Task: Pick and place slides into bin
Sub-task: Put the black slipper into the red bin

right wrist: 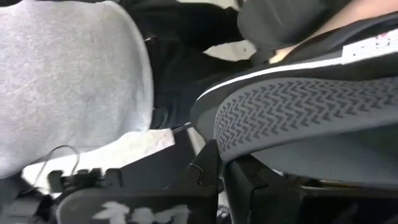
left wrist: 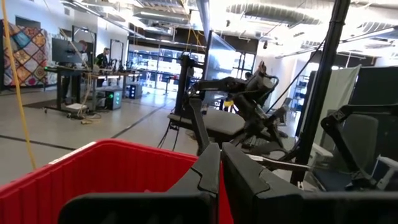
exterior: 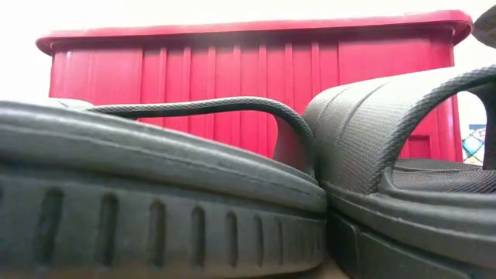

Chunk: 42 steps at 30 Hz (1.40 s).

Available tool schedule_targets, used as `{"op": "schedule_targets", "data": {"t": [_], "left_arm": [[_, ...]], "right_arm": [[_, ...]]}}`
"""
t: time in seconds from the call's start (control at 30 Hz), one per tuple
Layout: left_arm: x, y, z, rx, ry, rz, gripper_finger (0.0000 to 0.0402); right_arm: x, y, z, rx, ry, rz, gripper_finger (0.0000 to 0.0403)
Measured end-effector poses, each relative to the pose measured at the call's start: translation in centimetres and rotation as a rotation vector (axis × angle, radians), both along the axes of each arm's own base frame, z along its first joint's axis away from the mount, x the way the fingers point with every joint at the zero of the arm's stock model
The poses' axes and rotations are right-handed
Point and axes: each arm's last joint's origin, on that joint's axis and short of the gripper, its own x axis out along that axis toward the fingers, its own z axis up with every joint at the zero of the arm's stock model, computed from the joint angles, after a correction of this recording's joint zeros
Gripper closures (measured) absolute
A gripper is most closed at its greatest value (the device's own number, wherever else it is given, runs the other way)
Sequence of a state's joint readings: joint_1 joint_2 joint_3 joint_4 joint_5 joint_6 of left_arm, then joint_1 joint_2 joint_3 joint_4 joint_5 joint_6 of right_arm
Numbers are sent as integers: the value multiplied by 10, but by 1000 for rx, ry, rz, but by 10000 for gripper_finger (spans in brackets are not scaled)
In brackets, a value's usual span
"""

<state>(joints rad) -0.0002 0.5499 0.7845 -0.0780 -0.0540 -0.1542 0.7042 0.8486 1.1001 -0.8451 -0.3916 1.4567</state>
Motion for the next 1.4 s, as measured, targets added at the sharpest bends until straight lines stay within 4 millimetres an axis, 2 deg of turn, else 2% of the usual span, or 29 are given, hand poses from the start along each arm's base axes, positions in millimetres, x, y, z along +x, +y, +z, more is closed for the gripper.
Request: {"op": "schedule_targets", "data": {"t": [0.2, 0.37, 0.6, 0.73, 0.8, 0.93, 1.1, 1.23, 1.4], "left_arm": [[0, 0, 0, -6, 0, -1, 380], [0, 0, 0, -6, 1, -1, 380], [0, 0, 0, -7, 1, -1, 380], [0, 0, 0, -8, 1, -1, 380], [0, 0, 0, -8, 0, -1, 380], [1, 0, 0, -17, 2, -2, 380], [5, 0, -2, -48, 14, -7, 380], [8, 0, -3, -92, 23, -14, 380], [10, 0, -4, -95, 31, -14, 380]], "right_arm": [[-10, -17, 28, -57, -34, -5, 403], [-20, -37, 48, -184, -115, -51, 403], [-31, -70, 75, -552, -208, -168, 403], [-29, -82, 93, -723, -266, -221, 403], [-21, -85, 101, -779, -287, -209, 403], [9, -96, 113, -876, -299, -184, 403], [54, -125, 121, -881, -322, -80, 403], [83, -153, 117, -840, -373, 22, 403], [108, -188, 98, -804, -341, 74, 403]]}}
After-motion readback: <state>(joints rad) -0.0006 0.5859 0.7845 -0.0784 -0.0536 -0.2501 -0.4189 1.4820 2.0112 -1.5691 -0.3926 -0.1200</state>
